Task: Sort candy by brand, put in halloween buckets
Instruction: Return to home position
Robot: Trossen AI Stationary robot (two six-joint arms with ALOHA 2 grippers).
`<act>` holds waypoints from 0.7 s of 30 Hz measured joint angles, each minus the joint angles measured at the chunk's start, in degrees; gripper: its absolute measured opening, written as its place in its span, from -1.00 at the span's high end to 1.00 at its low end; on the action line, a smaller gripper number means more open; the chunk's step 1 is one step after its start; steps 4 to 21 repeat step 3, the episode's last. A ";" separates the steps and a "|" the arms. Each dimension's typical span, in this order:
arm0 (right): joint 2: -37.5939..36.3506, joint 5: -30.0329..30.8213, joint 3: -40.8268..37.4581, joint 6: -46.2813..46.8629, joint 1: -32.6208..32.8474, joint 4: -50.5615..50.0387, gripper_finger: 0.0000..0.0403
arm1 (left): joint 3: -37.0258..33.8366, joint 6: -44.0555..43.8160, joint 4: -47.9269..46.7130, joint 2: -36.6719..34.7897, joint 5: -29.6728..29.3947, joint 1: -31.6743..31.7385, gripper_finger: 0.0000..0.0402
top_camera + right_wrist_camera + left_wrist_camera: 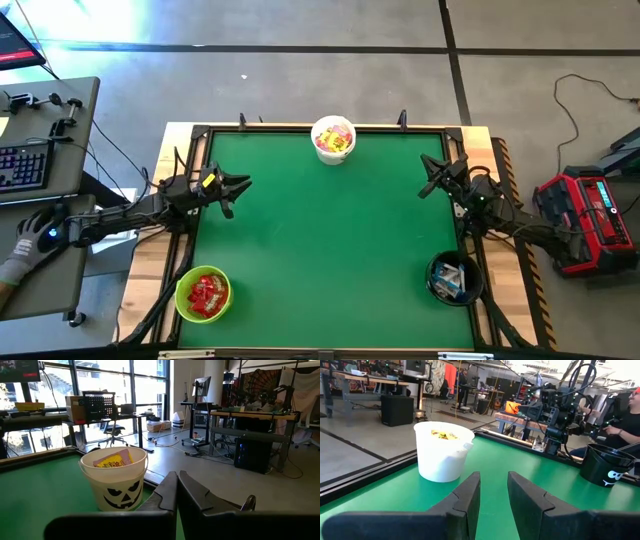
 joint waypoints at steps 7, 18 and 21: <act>0.01 0.00 0.00 0.00 0.01 0.01 1.00 | 0.00 0.01 -0.01 0.00 0.00 0.00 0.56; 0.01 0.00 0.00 0.00 0.01 0.01 1.00 | 0.00 0.01 -0.01 0.00 0.00 0.00 0.56; 0.01 0.00 0.00 0.00 0.01 0.01 1.00 | 0.00 0.01 -0.01 0.00 0.00 0.00 0.56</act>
